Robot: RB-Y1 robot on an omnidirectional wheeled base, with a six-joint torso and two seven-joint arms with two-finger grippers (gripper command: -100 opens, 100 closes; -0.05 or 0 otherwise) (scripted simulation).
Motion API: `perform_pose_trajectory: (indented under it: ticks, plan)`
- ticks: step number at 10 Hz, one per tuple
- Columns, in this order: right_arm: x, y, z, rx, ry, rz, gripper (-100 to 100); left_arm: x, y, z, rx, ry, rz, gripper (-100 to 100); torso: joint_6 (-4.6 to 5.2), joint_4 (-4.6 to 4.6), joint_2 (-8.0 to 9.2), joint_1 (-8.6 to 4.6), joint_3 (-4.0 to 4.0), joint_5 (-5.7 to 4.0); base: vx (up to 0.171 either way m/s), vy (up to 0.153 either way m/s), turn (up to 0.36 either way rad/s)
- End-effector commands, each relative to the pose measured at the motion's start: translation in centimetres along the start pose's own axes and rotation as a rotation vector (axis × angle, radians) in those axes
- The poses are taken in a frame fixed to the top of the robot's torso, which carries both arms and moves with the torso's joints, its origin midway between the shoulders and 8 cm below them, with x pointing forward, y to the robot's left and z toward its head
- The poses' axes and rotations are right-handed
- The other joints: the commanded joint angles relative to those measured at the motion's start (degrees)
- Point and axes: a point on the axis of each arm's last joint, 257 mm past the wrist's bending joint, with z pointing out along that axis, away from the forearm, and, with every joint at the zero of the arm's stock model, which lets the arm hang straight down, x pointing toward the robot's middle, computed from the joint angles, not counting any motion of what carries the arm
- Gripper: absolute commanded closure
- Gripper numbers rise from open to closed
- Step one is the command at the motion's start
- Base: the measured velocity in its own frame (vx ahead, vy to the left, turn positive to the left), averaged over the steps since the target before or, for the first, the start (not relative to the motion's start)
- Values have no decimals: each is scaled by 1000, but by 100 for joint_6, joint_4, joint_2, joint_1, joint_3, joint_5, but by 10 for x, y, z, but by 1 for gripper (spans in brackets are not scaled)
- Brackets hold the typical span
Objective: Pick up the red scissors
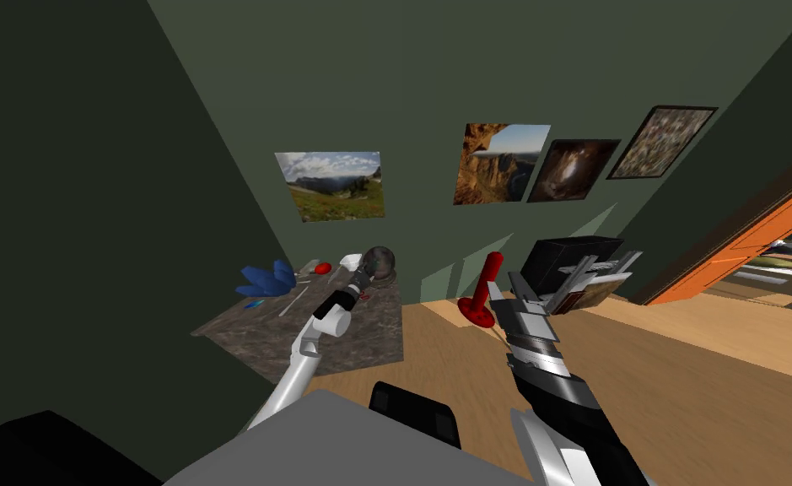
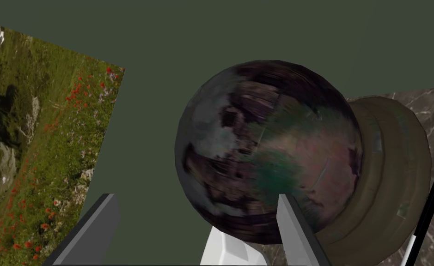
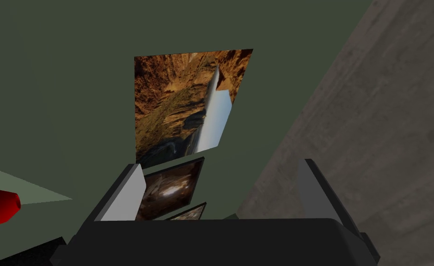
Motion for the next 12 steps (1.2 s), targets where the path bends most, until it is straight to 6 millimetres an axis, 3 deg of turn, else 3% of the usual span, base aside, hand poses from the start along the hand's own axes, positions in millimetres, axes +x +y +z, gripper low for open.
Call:
perform_pose_trajectory:
  ticks: [1, 12]
  plan:
    - [0, 0, 0, 0, 0, 0, 0, -3, 12, 2, -49, -9, -21, -100, 0, 0, 0, 0, 0, 0, -39, 73, -96]
    - [0, 0, 0, 0, 0, 0, 0, -16, 75, 18, -320, -66, -171, -100, -6, -1, -5, -5, -2, 0, -23, 57, -80]
